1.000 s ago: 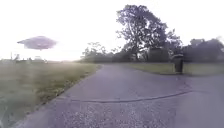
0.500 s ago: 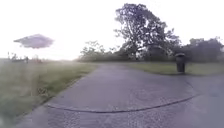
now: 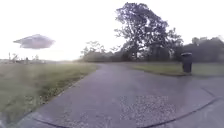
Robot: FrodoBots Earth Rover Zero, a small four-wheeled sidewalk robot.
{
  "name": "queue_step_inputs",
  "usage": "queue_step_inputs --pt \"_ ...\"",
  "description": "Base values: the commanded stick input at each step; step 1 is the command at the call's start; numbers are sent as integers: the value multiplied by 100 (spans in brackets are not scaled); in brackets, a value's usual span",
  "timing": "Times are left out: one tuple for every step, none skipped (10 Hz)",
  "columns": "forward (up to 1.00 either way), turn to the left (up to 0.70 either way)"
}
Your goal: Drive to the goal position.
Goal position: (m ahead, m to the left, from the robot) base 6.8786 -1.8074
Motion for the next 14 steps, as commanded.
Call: queue_step_inputs --pt "70 -10" --pt "70 -14" --pt "70 -14" --pt "70 -14" --pt "70 -14" --pt "70 -14" --pt "70 -14" --pt "70 -14" --pt "70 -14" --pt "70 -14" --pt "70 -14" --pt "70 0" --pt "70 0" --pt "70 0"
